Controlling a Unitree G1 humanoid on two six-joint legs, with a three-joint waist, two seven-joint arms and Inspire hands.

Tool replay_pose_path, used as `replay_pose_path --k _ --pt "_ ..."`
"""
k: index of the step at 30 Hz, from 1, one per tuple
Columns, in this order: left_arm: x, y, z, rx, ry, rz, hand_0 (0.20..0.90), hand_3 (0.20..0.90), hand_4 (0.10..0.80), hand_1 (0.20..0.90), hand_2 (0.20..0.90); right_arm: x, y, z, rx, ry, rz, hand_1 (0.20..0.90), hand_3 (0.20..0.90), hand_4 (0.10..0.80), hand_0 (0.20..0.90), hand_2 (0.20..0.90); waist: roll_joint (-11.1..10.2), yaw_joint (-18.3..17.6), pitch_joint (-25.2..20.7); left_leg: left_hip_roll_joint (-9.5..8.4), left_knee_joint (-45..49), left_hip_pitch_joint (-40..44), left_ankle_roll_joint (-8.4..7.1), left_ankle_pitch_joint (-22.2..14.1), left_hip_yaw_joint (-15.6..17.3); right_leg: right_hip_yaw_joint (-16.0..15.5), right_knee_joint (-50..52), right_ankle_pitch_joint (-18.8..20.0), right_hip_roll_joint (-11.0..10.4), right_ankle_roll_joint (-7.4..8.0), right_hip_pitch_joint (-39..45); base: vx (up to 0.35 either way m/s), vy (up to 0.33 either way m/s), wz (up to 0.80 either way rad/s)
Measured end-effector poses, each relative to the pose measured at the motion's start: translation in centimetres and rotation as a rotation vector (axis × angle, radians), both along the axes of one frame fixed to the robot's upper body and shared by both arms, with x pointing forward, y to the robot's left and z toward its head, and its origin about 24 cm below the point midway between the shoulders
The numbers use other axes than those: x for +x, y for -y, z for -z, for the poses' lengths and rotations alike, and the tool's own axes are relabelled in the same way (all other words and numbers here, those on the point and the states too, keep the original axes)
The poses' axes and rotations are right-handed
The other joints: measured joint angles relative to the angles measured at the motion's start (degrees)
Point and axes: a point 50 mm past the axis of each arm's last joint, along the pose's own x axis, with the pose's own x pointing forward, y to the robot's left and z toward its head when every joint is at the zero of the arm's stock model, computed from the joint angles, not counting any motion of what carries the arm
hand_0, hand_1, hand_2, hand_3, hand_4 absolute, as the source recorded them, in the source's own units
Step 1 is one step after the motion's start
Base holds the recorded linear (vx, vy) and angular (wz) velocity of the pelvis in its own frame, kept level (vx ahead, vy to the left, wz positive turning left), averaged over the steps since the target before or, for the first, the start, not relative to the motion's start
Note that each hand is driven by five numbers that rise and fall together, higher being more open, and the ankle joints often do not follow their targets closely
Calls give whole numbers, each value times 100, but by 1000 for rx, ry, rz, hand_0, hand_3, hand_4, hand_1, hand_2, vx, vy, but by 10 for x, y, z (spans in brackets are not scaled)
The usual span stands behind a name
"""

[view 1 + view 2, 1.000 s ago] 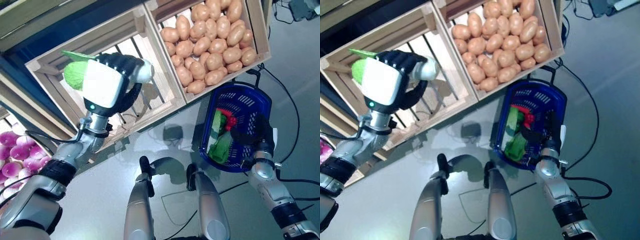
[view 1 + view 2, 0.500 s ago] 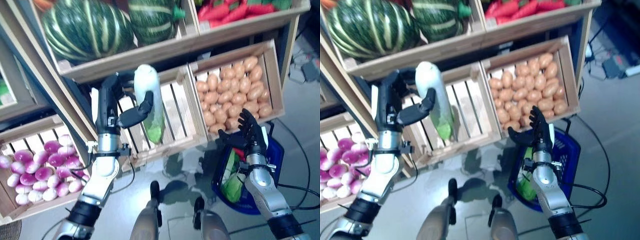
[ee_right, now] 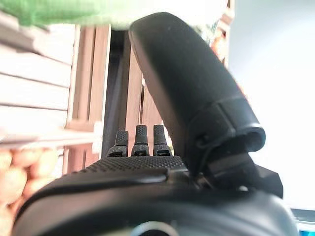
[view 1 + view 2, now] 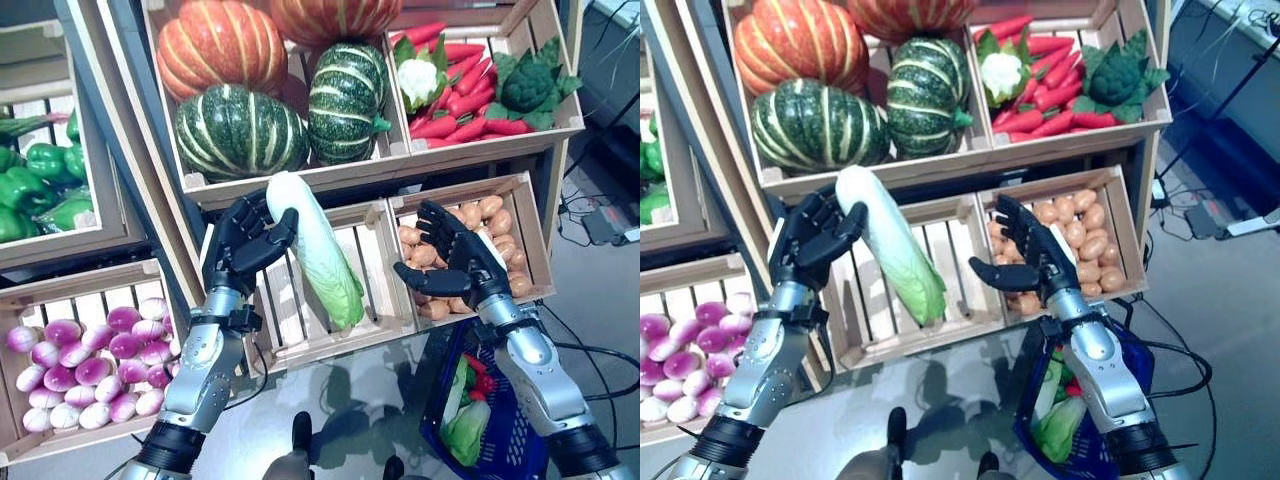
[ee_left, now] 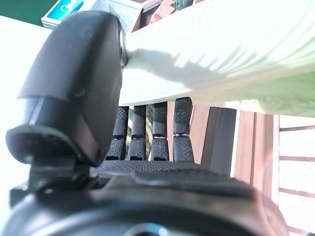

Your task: Put vegetables into the basket

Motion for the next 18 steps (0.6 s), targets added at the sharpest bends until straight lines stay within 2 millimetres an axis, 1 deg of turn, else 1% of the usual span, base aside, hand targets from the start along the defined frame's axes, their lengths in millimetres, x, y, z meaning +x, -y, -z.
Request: replay_pose_path --k 2,5,7,13,18 --pt "0 1 1 2 -9 6 300 300 400 300 300 -1 -6 7 39 -74 -74 900 900 800 900 900 1 -2 -54 2 -1 17 0 -1 -1 0 -1 1 4 -2 20 14 -17 0" --pt "0 6 5 1 -30 38 300 300 400 300 300 -7 -24 22 106 -215 -234 900 900 800 900 900 0 10 -186 -4 -2 17 1 -1 -11 -2 -7 4 2 0 26 5 -10 0" --pt "0 9 6 11 -41 62 300 300 400 300 300 -11 -34 29 125 -281 -335 900 900 800 900 900 -4 26 -237 -4 -2 16 1 -1 -18 -6 -8 5 3 1 29 0 0 0" --pt "-4 5 14 48 -74 96 300 300 400 300 300 -11 -27 29 64 -361 -430 900 900 800 900 900 -27 77 -341 -8 -2 19 4 1 -31 -16 -12 5 4 2 52 2 -2 1" --pt "-4 4 14 63 -82 105 300 300 400 300 300 -10 -27 32 97 -395 -448 900 900 800 900 900 -56 85 -467 -21 -3 54 4 1 -49 -14 -90 18 6 -1 136 6 -3 1"
